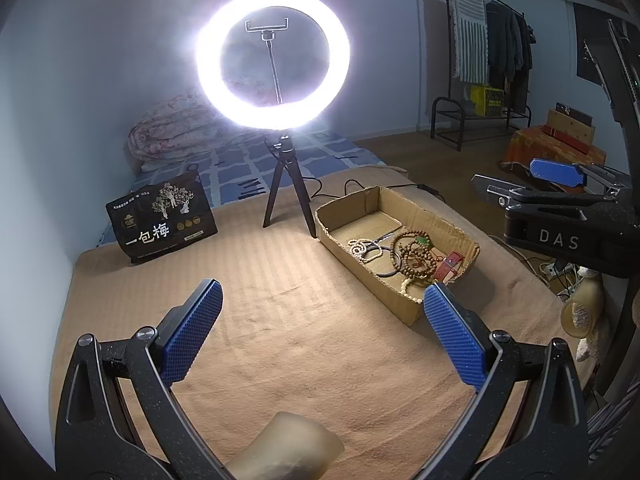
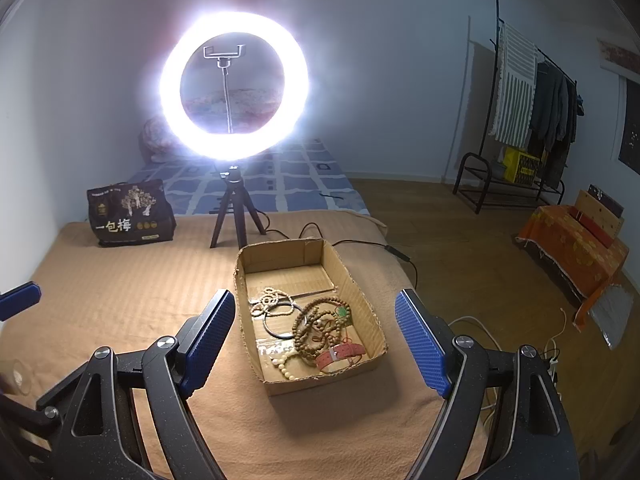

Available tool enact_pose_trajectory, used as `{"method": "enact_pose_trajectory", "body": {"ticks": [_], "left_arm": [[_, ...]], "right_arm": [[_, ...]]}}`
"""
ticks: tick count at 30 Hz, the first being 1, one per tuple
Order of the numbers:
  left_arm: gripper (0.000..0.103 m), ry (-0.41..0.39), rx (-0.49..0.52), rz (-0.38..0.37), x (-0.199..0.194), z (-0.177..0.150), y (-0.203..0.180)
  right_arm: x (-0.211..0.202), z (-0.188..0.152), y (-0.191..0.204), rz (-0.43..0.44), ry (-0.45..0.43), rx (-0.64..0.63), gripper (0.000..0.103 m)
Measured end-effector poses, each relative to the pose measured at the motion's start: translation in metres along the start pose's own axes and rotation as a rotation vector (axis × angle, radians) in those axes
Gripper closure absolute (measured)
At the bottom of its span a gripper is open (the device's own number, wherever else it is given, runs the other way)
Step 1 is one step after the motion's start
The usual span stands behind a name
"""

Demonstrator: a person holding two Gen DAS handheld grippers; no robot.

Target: Organize jewelry

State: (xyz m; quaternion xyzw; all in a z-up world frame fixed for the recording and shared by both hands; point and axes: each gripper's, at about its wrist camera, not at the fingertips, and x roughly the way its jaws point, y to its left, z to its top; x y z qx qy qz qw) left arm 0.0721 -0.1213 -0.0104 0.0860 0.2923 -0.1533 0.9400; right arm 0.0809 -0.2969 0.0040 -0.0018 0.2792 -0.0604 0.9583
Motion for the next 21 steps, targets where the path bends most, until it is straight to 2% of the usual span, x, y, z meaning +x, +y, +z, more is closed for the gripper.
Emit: {"method": "enact_pose_trajectory", "body": {"ticks": [21], "left_arm": [[0.001,0.000,0.000,0.003,0.0006,-0.0002,-0.0014]], "right_arm": [[0.0009,0.0003,-0.0008,0.002,0.002,0.007,0.021]]}}
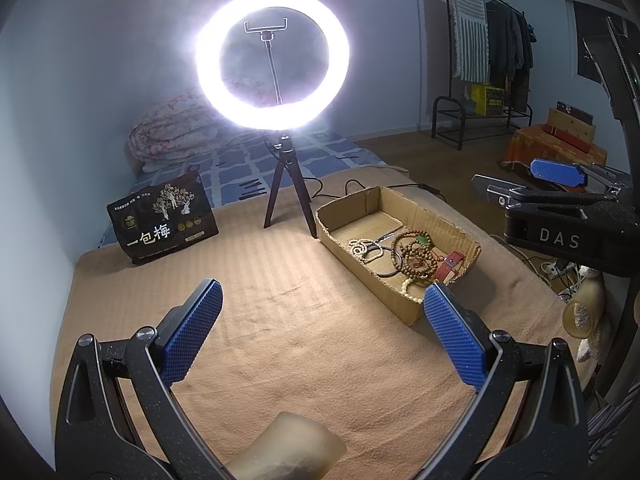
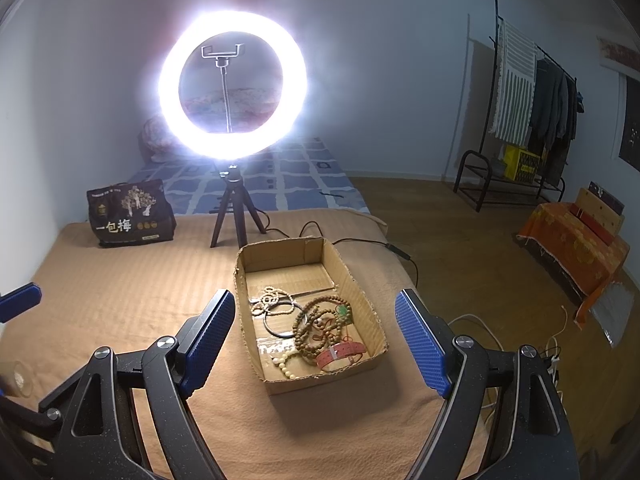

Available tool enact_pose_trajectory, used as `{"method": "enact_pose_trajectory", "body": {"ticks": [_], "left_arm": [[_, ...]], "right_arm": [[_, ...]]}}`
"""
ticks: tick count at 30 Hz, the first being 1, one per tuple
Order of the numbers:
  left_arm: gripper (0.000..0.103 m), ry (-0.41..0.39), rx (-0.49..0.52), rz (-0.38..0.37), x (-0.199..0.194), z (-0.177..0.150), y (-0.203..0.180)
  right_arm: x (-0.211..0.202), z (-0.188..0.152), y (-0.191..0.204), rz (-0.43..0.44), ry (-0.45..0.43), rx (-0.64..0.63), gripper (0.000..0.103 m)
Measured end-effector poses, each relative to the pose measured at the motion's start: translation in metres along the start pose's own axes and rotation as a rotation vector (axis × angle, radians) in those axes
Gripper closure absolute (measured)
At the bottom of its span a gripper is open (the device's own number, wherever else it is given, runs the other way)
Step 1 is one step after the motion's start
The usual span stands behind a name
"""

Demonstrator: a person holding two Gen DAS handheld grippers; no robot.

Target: Organize jewelry

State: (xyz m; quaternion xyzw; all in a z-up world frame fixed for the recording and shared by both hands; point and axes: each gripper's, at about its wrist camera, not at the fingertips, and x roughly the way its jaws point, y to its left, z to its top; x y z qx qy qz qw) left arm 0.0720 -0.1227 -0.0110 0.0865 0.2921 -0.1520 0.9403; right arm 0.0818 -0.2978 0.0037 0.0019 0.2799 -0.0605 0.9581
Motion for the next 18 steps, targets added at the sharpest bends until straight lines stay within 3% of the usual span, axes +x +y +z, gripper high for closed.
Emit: {"method": "enact_pose_trajectory", "body": {"ticks": [18], "left_arm": [[0.001,-0.017,-0.010,0.027,-0.0021,-0.0014,0.0016]], "right_arm": [[0.0004,-0.0012,0.0027,0.003,0.004,-0.004,0.021]]}}
